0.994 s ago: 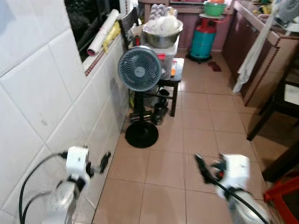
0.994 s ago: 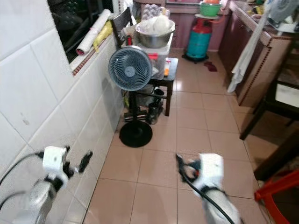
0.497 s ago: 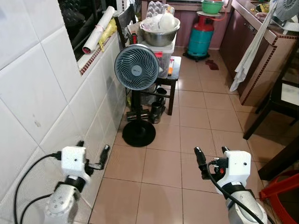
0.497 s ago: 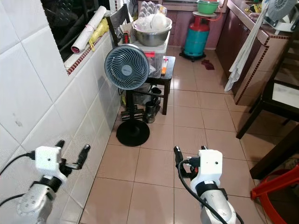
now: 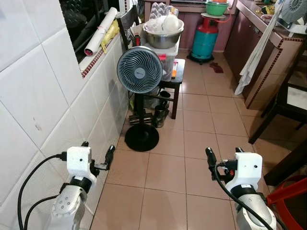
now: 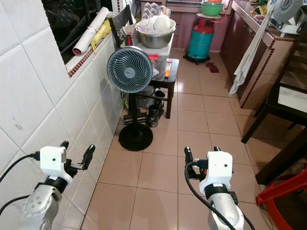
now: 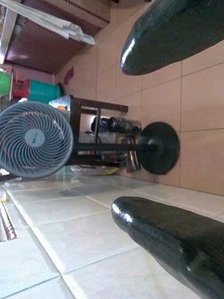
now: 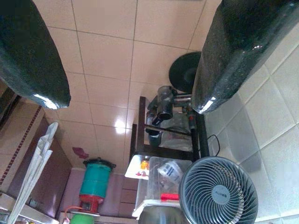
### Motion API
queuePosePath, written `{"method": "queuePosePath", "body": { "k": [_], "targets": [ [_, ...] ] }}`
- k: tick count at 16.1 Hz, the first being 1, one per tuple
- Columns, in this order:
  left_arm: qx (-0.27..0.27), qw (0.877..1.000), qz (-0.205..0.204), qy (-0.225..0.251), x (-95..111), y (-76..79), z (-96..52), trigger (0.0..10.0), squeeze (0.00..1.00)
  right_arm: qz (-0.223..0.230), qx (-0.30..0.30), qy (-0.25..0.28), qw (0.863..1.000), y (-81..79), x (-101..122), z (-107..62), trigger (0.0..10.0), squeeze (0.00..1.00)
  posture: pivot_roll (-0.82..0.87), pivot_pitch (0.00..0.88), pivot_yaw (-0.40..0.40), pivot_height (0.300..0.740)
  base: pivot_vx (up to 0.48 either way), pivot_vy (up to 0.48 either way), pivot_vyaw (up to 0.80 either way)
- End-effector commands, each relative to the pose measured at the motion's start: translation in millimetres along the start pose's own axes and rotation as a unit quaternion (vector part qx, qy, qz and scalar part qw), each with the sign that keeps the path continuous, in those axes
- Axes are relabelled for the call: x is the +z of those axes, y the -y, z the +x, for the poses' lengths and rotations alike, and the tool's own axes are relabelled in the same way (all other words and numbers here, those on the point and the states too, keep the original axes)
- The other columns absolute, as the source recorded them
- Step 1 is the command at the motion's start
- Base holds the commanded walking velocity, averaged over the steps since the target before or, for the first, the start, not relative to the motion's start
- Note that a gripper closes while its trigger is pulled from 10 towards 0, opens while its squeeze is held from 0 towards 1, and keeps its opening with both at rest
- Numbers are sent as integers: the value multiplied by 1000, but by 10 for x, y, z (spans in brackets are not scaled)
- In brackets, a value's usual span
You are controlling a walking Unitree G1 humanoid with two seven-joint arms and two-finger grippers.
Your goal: Setting the table
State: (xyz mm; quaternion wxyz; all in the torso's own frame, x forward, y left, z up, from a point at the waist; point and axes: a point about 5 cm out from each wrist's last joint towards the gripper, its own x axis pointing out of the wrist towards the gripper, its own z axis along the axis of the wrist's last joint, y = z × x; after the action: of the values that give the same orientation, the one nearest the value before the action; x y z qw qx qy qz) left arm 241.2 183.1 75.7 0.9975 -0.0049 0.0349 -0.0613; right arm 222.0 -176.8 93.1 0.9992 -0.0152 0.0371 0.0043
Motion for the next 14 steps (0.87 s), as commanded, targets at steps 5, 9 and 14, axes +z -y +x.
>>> {"method": "queuePosePath", "body": {
  "k": [5,9,14],
  "targets": [
    [-28,999,-40,-18,7,31,70,10000,0,24,-15,-30,999,-14,-85,36,10000,0,52,0,4,740,0,0,-626],
    [-41,998,-53,-19,17,78,90,10000,0,30,-20,-34,999,-5,-104,31,10000,0,50,0,7,740,0,0,-800],
    [-50,996,-65,-27,-2,102,63,10000,0,27,-13,-35,999,-62,-110,62,10000,0,55,0,5,740,240,0,-800]
  ]
}}
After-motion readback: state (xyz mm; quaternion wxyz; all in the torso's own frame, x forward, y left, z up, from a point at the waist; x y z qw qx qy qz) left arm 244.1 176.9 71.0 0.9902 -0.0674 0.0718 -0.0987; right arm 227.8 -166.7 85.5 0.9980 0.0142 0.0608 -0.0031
